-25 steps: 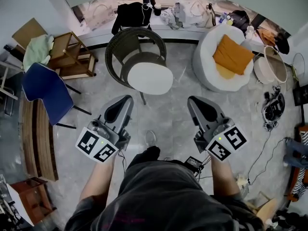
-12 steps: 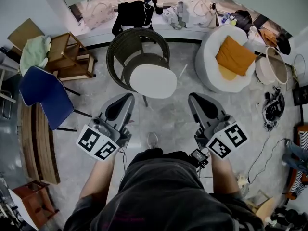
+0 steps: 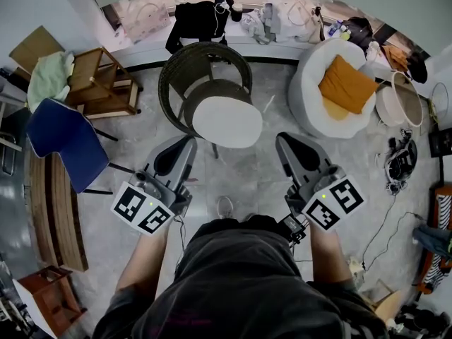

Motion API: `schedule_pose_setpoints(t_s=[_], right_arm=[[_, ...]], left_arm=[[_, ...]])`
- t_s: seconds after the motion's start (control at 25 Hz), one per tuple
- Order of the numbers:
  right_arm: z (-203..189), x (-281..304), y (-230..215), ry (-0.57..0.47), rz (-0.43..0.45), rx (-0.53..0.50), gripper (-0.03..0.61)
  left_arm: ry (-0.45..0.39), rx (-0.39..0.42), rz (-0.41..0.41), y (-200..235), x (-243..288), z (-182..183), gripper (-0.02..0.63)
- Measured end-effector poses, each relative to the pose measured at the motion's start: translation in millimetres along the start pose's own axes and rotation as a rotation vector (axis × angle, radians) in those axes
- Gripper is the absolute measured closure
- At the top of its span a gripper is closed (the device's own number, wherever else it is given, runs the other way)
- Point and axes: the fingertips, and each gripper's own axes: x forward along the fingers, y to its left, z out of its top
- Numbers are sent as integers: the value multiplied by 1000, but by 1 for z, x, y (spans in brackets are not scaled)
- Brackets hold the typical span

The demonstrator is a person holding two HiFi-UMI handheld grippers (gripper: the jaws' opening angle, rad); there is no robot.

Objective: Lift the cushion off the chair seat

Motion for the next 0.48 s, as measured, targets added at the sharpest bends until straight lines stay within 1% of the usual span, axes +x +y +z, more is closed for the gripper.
schedule_pose_setpoints(t_s=[0.28, 0.48], right_arm=[[3, 18, -15, 8, -8, 8, 565], [-5, 30, -30, 22, -4, 20, 565]], left_arm=[[6, -2, 10, 17, 12, 5, 603], [17, -7, 22, 27, 24, -3, 603]])
